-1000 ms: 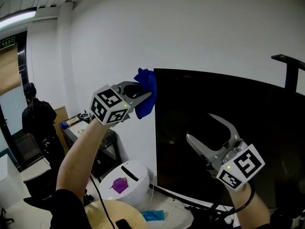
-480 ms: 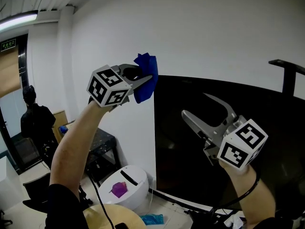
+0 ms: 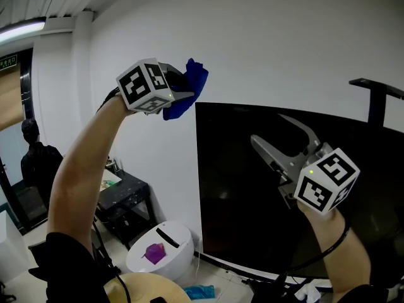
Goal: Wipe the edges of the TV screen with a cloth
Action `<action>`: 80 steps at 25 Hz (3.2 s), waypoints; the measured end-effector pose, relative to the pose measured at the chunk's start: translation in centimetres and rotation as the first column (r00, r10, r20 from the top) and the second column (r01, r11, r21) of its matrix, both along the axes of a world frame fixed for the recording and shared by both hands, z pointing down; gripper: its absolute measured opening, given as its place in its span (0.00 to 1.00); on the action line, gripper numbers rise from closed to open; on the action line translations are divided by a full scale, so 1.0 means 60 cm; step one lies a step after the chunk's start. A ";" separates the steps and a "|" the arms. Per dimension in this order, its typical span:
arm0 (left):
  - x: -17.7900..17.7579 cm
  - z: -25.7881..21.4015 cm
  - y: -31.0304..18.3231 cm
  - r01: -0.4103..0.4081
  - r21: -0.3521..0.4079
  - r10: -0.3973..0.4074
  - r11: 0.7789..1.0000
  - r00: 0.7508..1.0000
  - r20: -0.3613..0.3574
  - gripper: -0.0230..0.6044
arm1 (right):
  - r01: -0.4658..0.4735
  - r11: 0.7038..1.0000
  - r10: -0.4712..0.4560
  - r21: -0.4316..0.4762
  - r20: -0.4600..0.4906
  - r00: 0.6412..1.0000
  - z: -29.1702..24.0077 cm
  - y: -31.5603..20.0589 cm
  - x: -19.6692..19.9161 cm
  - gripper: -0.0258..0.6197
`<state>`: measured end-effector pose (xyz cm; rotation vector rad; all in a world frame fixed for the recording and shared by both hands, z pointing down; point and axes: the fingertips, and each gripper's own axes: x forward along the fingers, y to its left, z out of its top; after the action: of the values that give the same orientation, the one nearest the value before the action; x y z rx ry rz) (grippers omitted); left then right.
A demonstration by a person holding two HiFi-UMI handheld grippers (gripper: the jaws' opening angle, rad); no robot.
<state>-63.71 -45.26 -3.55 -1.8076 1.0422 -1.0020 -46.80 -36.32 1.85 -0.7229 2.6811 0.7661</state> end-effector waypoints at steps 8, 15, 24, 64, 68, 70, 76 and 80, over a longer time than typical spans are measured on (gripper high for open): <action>0.041 0.054 -0.023 0.132 0.069 -0.148 0.989 0.825 0.546 0.16 | -0.053 0.995 0.055 0.086 -0.020 0.998 0.016 0.032 0.032 0.50; 0.098 0.060 -0.030 0.133 0.086 -0.157 0.987 0.752 0.640 0.16 | -0.082 0.993 0.083 0.089 -0.006 0.997 0.014 0.041 0.090 0.50; 0.202 0.051 -0.019 0.080 0.078 -0.111 0.994 0.751 0.651 0.16 | -0.127 0.990 0.126 0.068 0.012 0.992 -0.001 0.042 0.174 0.50; 0.831 0.056 0.106 -0.168 0.074 0.069 0.983 0.709 0.702 0.16 | -0.406 0.913 0.407 0.032 -0.040 0.912 0.038 0.161 0.713 0.49; 0.919 0.055 0.118 -0.158 0.075 0.065 0.985 0.732 0.678 0.16 | -0.402 0.915 0.404 0.036 -0.053 0.913 0.030 0.177 0.810 0.49; 0.965 0.051 0.123 -0.152 0.082 0.058 0.985 0.740 0.670 0.16 | -0.402 0.915 0.404 0.045 -0.060 0.913 0.025 0.183 0.857 0.49; 1.079 0.048 0.138 -0.165 0.079 0.075 0.983 0.759 0.646 0.16 | -0.394 0.918 0.395 0.039 -0.058 0.917 0.025 0.190 0.962 0.49; 1.142 0.047 0.149 -0.201 0.062 0.110 0.978 0.739 0.665 0.16 | -0.423 0.906 0.424 0.032 -0.035 0.905 0.032 0.189 1.016 0.49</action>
<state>4.82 -36.34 -0.71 -1.2389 0.4833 -1.2983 14.14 -25.00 3.79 -1.3249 2.5709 0.9156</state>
